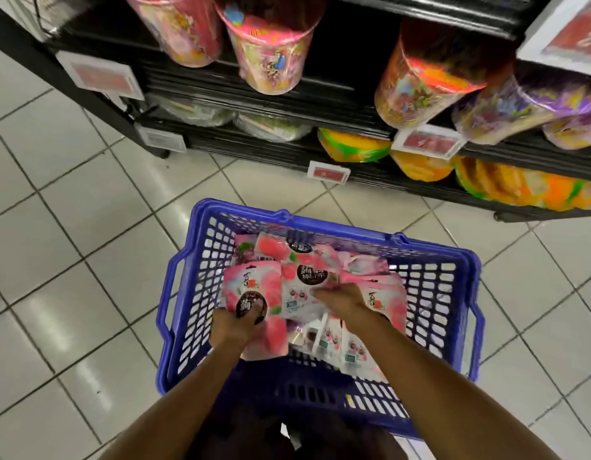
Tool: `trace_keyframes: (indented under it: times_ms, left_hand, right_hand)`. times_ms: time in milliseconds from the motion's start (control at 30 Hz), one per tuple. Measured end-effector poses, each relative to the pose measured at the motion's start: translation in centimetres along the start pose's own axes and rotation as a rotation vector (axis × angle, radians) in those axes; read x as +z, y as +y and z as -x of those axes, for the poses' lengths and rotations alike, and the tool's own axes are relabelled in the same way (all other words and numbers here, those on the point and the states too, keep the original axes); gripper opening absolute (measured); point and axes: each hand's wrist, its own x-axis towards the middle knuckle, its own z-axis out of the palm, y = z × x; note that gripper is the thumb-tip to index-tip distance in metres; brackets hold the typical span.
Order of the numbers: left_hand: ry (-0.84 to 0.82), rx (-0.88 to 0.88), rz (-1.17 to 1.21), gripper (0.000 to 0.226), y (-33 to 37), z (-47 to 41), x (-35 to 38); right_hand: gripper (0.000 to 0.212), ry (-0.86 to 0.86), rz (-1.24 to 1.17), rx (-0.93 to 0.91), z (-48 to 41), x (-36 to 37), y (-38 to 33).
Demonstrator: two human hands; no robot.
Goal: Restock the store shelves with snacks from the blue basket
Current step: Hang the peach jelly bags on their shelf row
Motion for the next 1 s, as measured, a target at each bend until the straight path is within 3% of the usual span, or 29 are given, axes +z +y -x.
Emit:
trace_keyframes:
  times_ms: [100, 233, 300, 433, 567, 700, 867, 1000]
  left_hand:
    - [-0.077, -0.042, 0.107, 0.056, -0.5, 2.5, -0.8]
    - [-0.114, 0.030, 0.281, 0.037, 0.2, 7.9, -3.4]
    - [-0.142, 0.026, 0.310, 0.040, 1.2, 11.4, -5.7]
    - [-0.227, 0.120, 0.332, 0.057, 3.9, 19.7, -11.6]
    - [-0.421, 0.361, 0.441, 0.081, 8.0, 30.2, -18.3]
    - [-0.491, 0.596, 0.419, 0.055, 12.9, 40.5, -24.6]
    - [-0.387, 0.910, 0.427, 0.049, 19.0, 54.4, -30.9]
    - [-0.319, 1.119, 0.492, 0.040, 22.1, 63.5, -35.1]
  right_hand:
    - [0.019, -0.140, -0.183, 0.090, 2.6, -1.3, 0.2]
    - [0.027, -0.206, -0.352, 0.155, 8.0, -4.5, 1.6]
    - [0.038, -0.231, -0.426, 0.119, 12.0, -6.2, 2.1]
    - [0.069, -0.201, -0.618, -0.088, 21.6, -10.0, 1.4]
    - [0.063, -0.277, -0.661, -0.312, 32.4, -14.7, -1.8]
    - [0.053, -0.245, -0.692, -0.488, 42.5, -19.8, -5.7]
    - [0.031, -0.122, -0.716, -0.796, 54.3, -25.1, -11.2]
    - [0.029, -0.058, -0.774, -1.034, 62.8, -28.3, -15.1]
